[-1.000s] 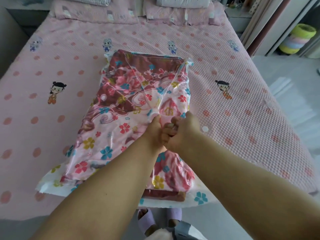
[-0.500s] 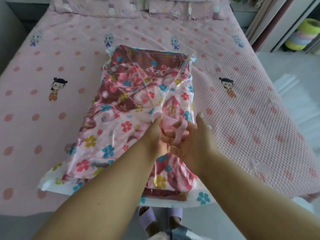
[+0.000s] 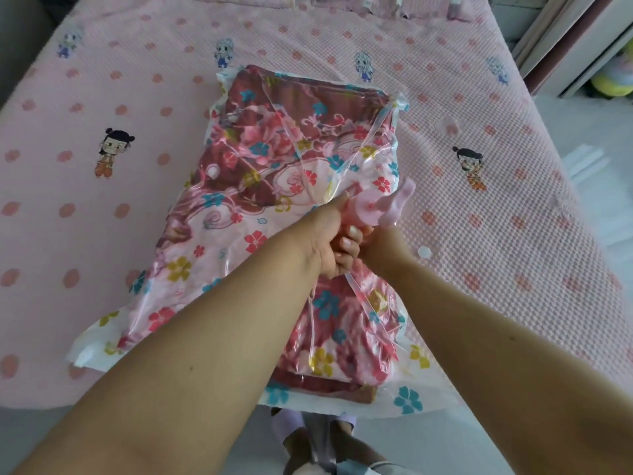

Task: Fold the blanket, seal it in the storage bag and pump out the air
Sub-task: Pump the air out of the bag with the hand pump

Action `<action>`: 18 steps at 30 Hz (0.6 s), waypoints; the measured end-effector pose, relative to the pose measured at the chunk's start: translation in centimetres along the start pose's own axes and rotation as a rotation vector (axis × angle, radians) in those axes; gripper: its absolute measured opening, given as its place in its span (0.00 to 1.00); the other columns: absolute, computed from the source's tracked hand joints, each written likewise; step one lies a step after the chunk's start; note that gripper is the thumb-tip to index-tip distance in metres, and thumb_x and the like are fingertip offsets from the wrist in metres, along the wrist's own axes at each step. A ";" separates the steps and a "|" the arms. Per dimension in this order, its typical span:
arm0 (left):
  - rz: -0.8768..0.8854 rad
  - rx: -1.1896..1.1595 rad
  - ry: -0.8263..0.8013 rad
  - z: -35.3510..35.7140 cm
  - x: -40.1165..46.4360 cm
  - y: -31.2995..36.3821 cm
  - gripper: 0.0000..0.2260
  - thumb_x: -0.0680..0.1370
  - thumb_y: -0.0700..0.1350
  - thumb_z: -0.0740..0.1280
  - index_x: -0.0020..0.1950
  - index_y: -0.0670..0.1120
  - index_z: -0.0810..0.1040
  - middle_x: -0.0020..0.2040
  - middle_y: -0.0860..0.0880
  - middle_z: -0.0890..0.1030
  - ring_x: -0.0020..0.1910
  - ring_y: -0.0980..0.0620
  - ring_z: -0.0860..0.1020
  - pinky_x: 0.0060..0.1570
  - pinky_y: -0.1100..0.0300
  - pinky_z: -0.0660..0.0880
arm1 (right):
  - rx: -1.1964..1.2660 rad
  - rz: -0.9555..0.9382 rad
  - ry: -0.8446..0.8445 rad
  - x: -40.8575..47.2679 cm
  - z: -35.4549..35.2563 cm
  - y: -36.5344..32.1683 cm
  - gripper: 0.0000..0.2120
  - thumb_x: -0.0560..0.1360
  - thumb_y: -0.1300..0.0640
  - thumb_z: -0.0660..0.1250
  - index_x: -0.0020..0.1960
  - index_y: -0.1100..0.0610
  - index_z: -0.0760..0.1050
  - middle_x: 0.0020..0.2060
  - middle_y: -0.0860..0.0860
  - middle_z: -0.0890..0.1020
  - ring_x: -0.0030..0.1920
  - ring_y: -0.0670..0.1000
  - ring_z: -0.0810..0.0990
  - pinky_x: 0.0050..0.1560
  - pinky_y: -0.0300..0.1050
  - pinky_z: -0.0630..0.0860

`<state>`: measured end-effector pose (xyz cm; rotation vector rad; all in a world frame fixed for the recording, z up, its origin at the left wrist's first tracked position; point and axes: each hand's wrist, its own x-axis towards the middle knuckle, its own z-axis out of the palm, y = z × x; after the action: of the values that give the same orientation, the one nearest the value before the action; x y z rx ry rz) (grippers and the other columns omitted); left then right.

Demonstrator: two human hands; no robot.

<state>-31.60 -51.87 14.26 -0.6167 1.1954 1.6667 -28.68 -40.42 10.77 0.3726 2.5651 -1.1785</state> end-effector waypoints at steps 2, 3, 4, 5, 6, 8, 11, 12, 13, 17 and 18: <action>-0.004 0.065 -0.013 -0.4 0.2 0.7 0.29 0.76 0.69 0.56 0.32 0.46 0.74 0.21 0.55 0.66 0.17 0.60 0.61 0.20 0.70 0.51 | -0.011 0.078 0.023 1.5 -0.2 -0.5 0.08 0.77 0.64 0.63 0.52 0.55 0.68 0.35 0.47 0.69 0.46 0.49 0.69 0.43 0.37 0.64; 0.004 0.085 -0.003 -0.8 0.3 1.1 0.29 0.76 0.70 0.55 0.34 0.46 0.73 0.21 0.55 0.66 0.17 0.60 0.61 0.19 0.71 0.52 | 0.007 0.024 0.054 2.1 -0.1 -0.7 0.08 0.75 0.63 0.65 0.51 0.55 0.69 0.35 0.46 0.70 0.47 0.49 0.72 0.44 0.38 0.65; 0.029 0.092 0.026 -1.4 0.5 1.6 0.29 0.77 0.69 0.53 0.36 0.46 0.73 0.21 0.55 0.67 0.17 0.59 0.61 0.19 0.71 0.53 | 0.034 -0.047 0.080 2.6 0.0 -0.7 0.09 0.73 0.62 0.69 0.50 0.55 0.71 0.36 0.45 0.74 0.47 0.49 0.75 0.45 0.40 0.69; 0.077 0.088 0.088 -2.1 0.9 2.0 0.29 0.77 0.69 0.52 0.37 0.45 0.73 0.22 0.54 0.68 0.17 0.58 0.62 0.19 0.70 0.54 | 0.078 -0.088 0.095 3.2 0.1 -0.6 0.11 0.71 0.60 0.73 0.50 0.54 0.74 0.39 0.46 0.78 0.47 0.50 0.78 0.47 0.43 0.73; 0.145 0.091 0.185 -3.1 1.3 2.4 0.28 0.78 0.67 0.52 0.38 0.44 0.74 0.22 0.53 0.69 0.19 0.57 0.63 0.20 0.69 0.55 | 0.113 -0.097 0.100 3.7 -0.1 -0.7 0.15 0.69 0.57 0.75 0.53 0.55 0.76 0.42 0.47 0.80 0.48 0.51 0.80 0.49 0.45 0.76; 0.295 0.191 0.432 -5.4 2.4 2.8 0.25 0.80 0.61 0.57 0.42 0.42 0.78 0.26 0.51 0.72 0.22 0.55 0.65 0.22 0.67 0.58 | 0.151 -0.075 0.084 4.7 -0.5 -0.9 0.22 0.68 0.55 0.77 0.59 0.57 0.75 0.47 0.47 0.80 0.49 0.50 0.80 0.51 0.44 0.77; 0.411 0.415 0.621 -8.7 4.2 2.4 0.11 0.78 0.48 0.66 0.52 0.41 0.80 0.36 0.49 0.79 0.27 0.54 0.72 0.22 0.68 0.64 | 0.180 -0.102 0.051 6.4 -1.2 -1.5 0.25 0.68 0.56 0.77 0.61 0.56 0.73 0.49 0.46 0.80 0.51 0.49 0.80 0.56 0.46 0.77; 0.428 0.506 0.634 -9.3 4.9 2.1 0.08 0.77 0.46 0.68 0.52 0.43 0.80 0.40 0.49 0.81 0.32 0.53 0.75 0.24 0.67 0.68 | 0.188 -0.112 0.039 6.9 -1.3 -1.7 0.25 0.68 0.55 0.76 0.62 0.55 0.72 0.49 0.46 0.80 0.52 0.48 0.80 0.57 0.47 0.77; 0.453 0.600 0.638 -9.7 5.8 1.9 0.06 0.75 0.44 0.69 0.51 0.45 0.80 0.45 0.48 0.82 0.37 0.51 0.78 0.29 0.64 0.73 | 0.193 -0.121 0.033 7.3 -1.3 -1.9 0.25 0.68 0.55 0.76 0.62 0.55 0.71 0.49 0.46 0.80 0.52 0.48 0.80 0.57 0.47 0.77; 0.525 0.859 0.560 -9.6 9.0 1.0 0.15 0.72 0.43 0.71 0.58 0.47 0.78 0.51 0.49 0.80 0.49 0.49 0.79 0.51 0.57 0.77 | 0.197 -0.159 0.052 8.7 -0.7 -1.7 0.25 0.69 0.53 0.76 0.62 0.53 0.71 0.48 0.43 0.79 0.51 0.46 0.80 0.54 0.44 0.77; 0.536 0.916 0.536 -9.5 9.8 0.8 0.17 0.72 0.45 0.71 0.60 0.46 0.77 0.51 0.50 0.80 0.50 0.50 0.78 0.51 0.58 0.76 | 0.213 -0.166 0.062 9.0 -0.5 -1.5 0.25 0.69 0.53 0.76 0.62 0.53 0.70 0.49 0.44 0.80 0.51 0.45 0.80 0.53 0.42 0.77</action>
<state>-37.59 -56.58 2.91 -0.1425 2.4622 1.1445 -37.61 -39.96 8.84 0.2497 2.5706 -1.5296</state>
